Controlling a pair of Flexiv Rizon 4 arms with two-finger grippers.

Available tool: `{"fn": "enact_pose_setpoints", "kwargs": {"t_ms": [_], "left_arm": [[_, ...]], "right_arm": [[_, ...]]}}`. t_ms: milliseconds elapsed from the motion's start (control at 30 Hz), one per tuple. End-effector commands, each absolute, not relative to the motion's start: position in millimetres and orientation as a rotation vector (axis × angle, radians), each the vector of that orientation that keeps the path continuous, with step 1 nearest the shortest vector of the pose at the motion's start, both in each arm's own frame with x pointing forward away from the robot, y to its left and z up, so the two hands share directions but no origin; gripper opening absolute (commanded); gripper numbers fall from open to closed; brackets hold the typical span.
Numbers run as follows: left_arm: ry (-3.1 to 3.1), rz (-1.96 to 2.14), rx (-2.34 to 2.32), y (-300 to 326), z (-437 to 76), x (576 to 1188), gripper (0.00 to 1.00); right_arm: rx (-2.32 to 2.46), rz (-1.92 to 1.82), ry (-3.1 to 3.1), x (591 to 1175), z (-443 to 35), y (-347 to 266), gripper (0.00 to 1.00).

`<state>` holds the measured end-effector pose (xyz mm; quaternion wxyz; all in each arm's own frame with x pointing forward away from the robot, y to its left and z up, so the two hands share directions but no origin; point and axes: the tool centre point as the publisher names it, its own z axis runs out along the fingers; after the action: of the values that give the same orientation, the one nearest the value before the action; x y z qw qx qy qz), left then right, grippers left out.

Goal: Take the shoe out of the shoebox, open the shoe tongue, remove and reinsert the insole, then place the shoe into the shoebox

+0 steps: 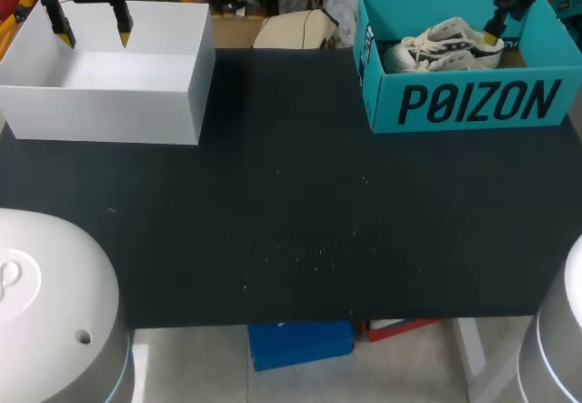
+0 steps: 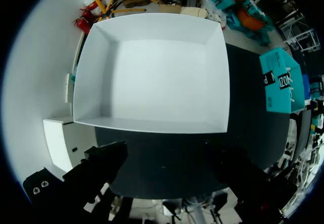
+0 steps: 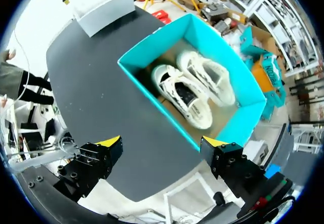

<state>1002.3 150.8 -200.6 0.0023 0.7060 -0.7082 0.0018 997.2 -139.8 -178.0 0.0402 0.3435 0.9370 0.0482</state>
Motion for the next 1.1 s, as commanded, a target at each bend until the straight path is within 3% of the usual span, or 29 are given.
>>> {"fn": "enact_pose_setpoints", "kwargs": {"t_ms": [33, 600, 633, 667, 700, 767, 1100], "left_arm": [[-2.220, 0.000, 2.218, 150, -200, 1002, 1.00], [-2.220, 0.000, 2.218, 150, -200, 1002, 1.00], [-2.220, 0.000, 2.218, 150, -200, 1002, 1.00], [-2.220, 0.000, 2.218, 150, -200, 1002, 1.00], [-2.220, 0.000, 2.218, 150, -200, 1002, 1.00], [-2.220, 0.000, 2.218, 150, -200, 1002, 1.00], [-2.220, 0.000, 2.218, 150, -200, 1002, 1.00]], "right_arm": [[0.407, 0.139, 3.054, 996, -176, -138, 1.00], [0.235, 0.096, 3.096, 1017, -187, -129, 1.00], [0.232, 0.094, 3.097, 1022, -189, -128, 0.91], [0.231, 0.090, 3.094, 1026, -191, -128, 0.60], [0.229, 0.089, 3.093, 1031, -193, -127, 0.50], [0.217, 0.083, 3.082, 1042, -198, -125, 0.52], [0.129, 0.052, 3.055, 1088, -232, -118, 0.45]]}}
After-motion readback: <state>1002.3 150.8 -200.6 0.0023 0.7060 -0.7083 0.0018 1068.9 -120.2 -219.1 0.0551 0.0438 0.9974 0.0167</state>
